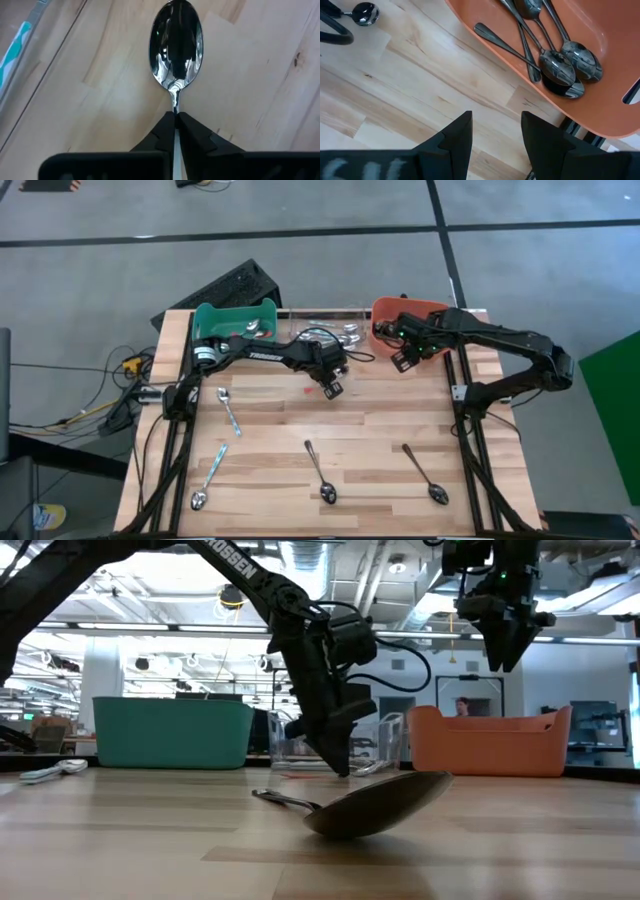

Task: Sort silverware by color (type)
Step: Put the orange spoon into the green bin

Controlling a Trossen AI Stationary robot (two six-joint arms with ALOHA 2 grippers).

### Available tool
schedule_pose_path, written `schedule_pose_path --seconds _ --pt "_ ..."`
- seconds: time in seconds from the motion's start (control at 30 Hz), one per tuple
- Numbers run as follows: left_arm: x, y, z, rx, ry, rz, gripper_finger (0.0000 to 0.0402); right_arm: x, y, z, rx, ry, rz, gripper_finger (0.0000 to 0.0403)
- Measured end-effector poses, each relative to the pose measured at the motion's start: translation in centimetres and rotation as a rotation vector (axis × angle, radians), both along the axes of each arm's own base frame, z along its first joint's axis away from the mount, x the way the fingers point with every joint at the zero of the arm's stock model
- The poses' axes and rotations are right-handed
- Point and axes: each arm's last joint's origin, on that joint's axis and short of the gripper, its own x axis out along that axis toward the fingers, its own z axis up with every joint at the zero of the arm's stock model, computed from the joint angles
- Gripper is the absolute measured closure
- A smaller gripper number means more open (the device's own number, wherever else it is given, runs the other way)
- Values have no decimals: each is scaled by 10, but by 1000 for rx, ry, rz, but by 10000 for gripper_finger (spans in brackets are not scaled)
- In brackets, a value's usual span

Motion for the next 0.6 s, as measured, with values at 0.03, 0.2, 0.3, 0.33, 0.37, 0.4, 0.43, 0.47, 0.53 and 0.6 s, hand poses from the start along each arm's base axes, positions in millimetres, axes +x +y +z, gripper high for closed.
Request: schedule_pose_path --seconds 0.03,0.2,0.3,0.33,0.37,0.4,0.43,0.47,0.53,0.6 --pt "0 0 0 -1 1 -1 395 0 0 0 0 0 0 214" --pt "0 -1 0 -5 5 -12 399 0 0 0 -1 1 0 214" --pt "-1 -1 5 -4 -3 -28 400 0 0 0 -3 1 0 214" --pt "-1 -2 8 -1 -7 -32 401 0 0 0 -3 1 0 214" --pt "-2 -2 10 2 -12 -39 401 0 0 0 -3 1 0 214" --pt "-2 -2 14 3 -21 -47 401 0 0 0 -3 1 0 214" --pt "-3 -2 16 -3 -19 -57 401 0 0 0 -3 1 0 214" --pt "-5 -3 19 -8 -15 -69 401 0 0 0 -3 1 0 214" --pt "-7 -6 25 -26 -17 -84 401 0 0 0 -3 1 0 214" --pt "-8 -7 34 -32 -44 -91 401 0 0 0 -6 3 -1 214"
